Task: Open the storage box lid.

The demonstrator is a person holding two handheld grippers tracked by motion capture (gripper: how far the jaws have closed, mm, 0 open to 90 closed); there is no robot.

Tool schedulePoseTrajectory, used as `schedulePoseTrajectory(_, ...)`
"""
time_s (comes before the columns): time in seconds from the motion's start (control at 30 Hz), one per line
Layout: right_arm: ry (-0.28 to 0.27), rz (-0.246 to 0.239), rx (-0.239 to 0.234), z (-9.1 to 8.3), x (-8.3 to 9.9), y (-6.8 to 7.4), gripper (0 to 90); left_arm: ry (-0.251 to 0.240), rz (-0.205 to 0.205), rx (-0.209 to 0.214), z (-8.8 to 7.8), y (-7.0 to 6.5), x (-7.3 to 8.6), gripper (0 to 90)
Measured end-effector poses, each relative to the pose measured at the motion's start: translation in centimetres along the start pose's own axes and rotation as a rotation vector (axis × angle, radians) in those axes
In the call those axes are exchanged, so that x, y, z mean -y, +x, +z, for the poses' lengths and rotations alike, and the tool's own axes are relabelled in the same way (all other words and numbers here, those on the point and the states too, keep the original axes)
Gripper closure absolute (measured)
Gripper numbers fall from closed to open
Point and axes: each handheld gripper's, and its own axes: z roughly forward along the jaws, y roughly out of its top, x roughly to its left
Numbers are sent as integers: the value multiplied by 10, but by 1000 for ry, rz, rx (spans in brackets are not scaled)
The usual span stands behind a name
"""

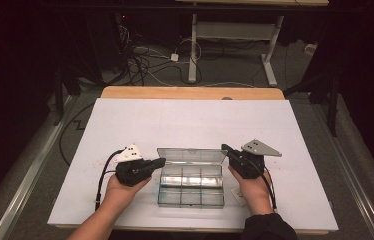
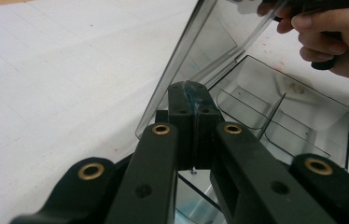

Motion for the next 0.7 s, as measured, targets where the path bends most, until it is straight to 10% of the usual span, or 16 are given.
schedulePoseTrajectory(0.7, -4, 0, -3, 11, -7, -2, 894, 7, 8, -21, -4, 8, 2, 880)
